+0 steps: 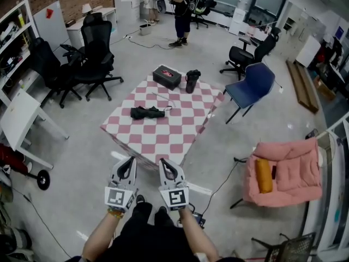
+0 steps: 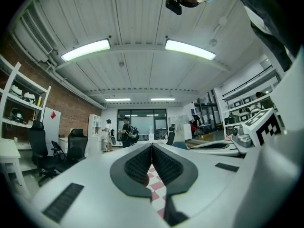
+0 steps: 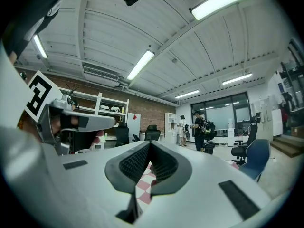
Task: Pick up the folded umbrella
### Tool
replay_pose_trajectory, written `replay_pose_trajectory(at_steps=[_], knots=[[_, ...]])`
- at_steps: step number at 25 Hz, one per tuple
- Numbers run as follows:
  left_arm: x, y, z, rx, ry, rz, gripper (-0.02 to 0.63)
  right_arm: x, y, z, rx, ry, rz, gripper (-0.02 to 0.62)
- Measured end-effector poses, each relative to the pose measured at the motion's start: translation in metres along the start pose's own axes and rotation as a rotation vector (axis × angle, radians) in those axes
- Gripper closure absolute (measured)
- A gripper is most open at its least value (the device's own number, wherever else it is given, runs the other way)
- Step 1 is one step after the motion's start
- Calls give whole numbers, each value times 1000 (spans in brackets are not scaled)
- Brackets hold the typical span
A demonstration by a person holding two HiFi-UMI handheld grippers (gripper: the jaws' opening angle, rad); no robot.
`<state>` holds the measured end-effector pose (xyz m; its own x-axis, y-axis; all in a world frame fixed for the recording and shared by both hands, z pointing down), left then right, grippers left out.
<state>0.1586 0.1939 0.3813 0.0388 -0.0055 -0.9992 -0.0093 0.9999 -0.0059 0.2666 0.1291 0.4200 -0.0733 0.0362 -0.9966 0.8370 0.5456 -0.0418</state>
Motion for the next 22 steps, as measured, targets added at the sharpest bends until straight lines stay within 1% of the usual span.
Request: replay_pose_trajectory(at_steps=[5, 10, 17, 22], knots=[[-6, -29, -11, -42, 12, 2, 591, -8, -22, 13, -40, 24, -17, 588], [-8, -53, -38, -80, 18, 15, 591, -3, -56, 15, -70, 30, -26, 588], [-14, -75, -92, -113, 21, 33, 591, 0, -119, -2, -112, 56, -39, 588], [-26, -91, -127, -131, 49, 37, 591, 3, -161, -20, -137, 75, -36, 588]])
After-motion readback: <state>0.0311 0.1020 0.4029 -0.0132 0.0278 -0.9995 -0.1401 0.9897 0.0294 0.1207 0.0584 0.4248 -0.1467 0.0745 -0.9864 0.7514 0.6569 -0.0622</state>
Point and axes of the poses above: the fingertips, and each gripper's own axes: y backward along the fingers, z to its right, x out of its top, the point moved 3 cm from there along y, backward along the fingers, and after that the axes turned 2 degrees about -z, right-handed, at the moved point
